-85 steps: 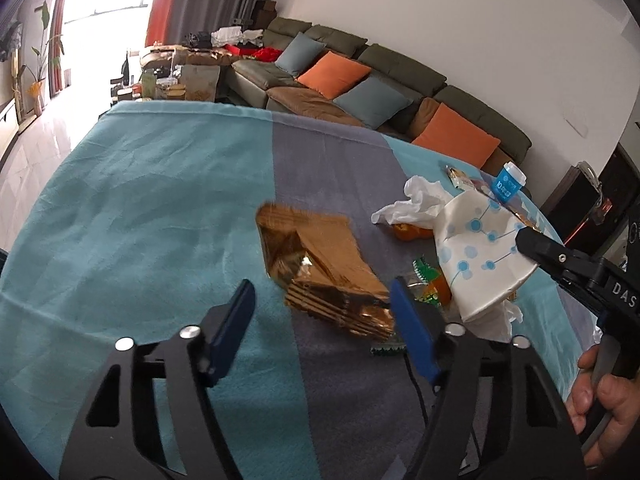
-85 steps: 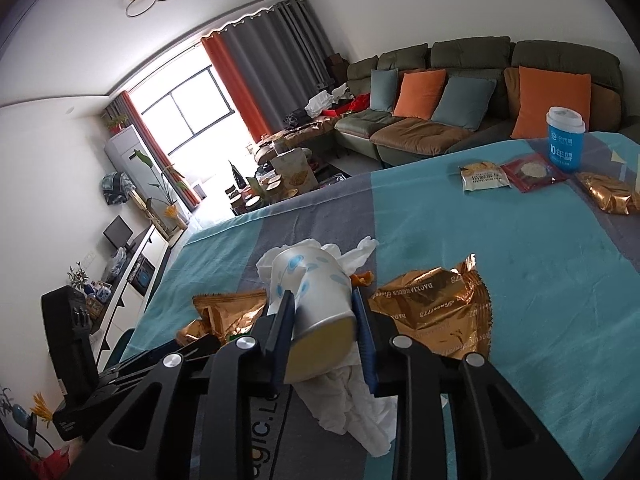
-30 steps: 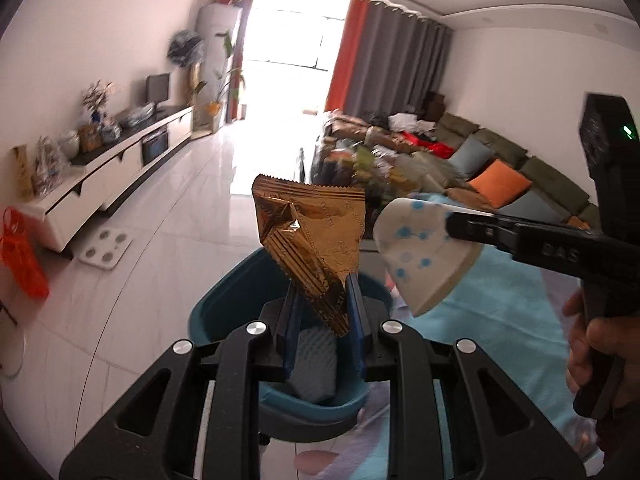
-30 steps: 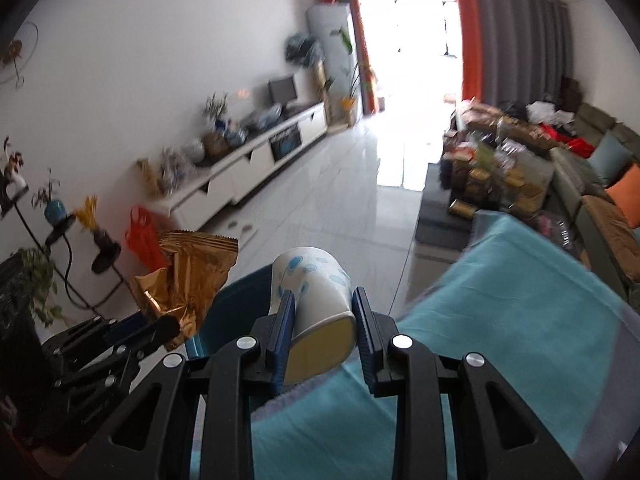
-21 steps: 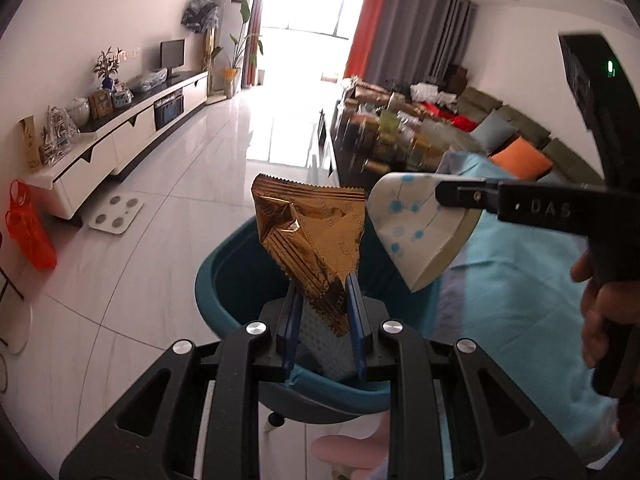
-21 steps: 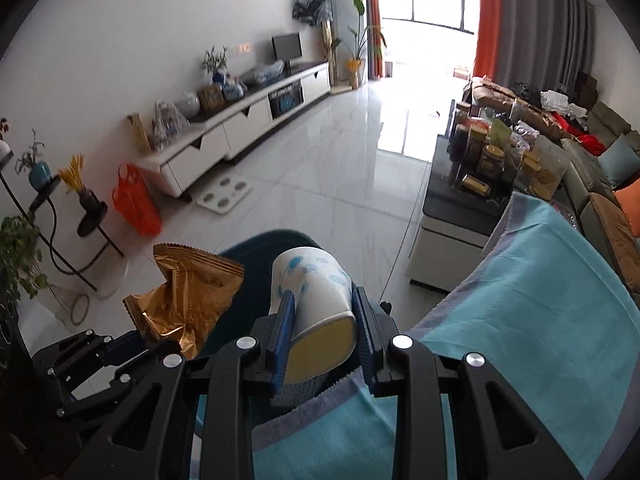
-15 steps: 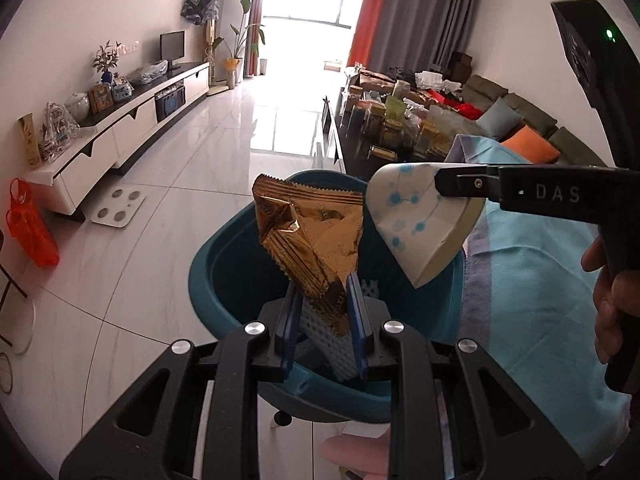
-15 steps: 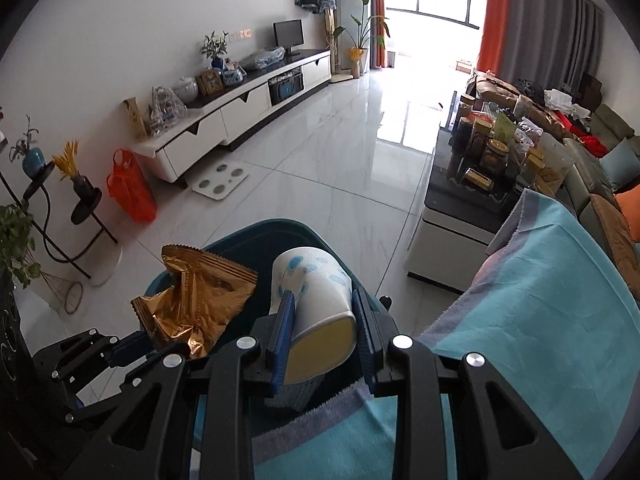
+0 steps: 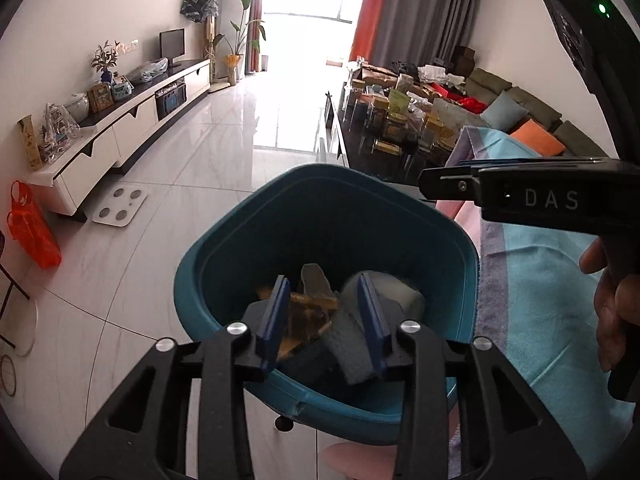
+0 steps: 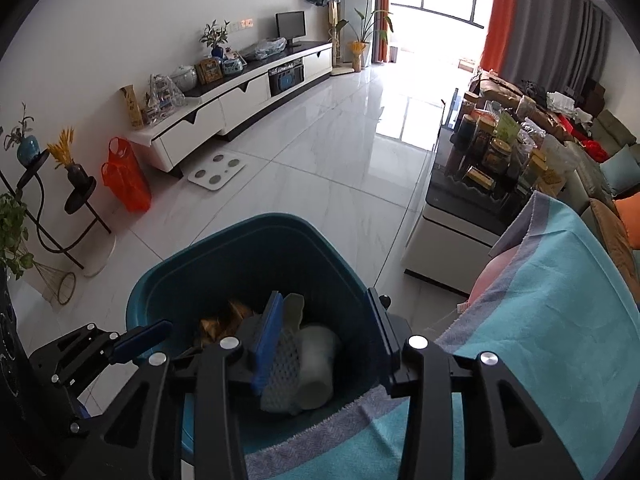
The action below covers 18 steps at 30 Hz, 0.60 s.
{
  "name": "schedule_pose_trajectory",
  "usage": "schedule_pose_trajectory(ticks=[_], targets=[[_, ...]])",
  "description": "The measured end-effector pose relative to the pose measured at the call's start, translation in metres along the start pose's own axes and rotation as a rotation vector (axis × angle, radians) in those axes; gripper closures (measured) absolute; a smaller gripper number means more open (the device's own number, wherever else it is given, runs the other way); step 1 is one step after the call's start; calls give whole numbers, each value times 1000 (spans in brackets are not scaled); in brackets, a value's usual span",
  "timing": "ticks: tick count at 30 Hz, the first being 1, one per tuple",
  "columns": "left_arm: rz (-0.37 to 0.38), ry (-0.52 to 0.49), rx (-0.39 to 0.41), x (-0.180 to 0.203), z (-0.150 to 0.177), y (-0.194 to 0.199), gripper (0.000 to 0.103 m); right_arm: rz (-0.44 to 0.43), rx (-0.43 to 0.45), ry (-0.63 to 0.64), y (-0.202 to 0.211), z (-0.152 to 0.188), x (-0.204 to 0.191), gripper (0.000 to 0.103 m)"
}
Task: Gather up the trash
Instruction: 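Open the left tool over the bin while the right tool releases the cup into it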
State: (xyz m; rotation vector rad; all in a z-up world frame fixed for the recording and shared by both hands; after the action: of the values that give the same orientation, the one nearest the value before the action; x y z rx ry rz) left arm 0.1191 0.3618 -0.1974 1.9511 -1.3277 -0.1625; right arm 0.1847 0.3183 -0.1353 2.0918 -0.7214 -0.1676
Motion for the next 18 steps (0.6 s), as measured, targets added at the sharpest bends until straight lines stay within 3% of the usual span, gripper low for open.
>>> schedule_pose_trajectory(ticks=[5,9,10,11,13,16,18], targets=[[-8,7,37,-3,-5,12,49,-3,31,-29,11,-4,9,61],[-18,16,94,-4,-12,33,28,9,92,-50,34,-7,19,41],[-30,16,116,-4,-16,40,16,10,110,-58,42,-7,22,36],[-39,19,148,-4,-21,50,11,10,138,-68,53,-7,26,26],[-42,16,198,-2,-28,67,5,24,178,-84,69,-6,32,18],[-35,11,266,8,-41,92,5,28,238,-118,99,3,44,8],[-21,6,292,18,-49,104,5,36,276,-141,116,10,54,7]])
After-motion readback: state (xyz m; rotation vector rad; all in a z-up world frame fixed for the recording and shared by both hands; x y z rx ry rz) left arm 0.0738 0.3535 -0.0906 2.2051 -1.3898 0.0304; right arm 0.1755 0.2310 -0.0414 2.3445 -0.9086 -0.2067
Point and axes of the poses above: each gripper's, at about its wrist camera, not at the fingertips, and y roughly against the way its jaws point, x to its right, z to its underside, the point moved 9 cm from there along -y, roughly the way its jaws point, and after that the axes turned 12 degrees about z, right-handed, at the moved point
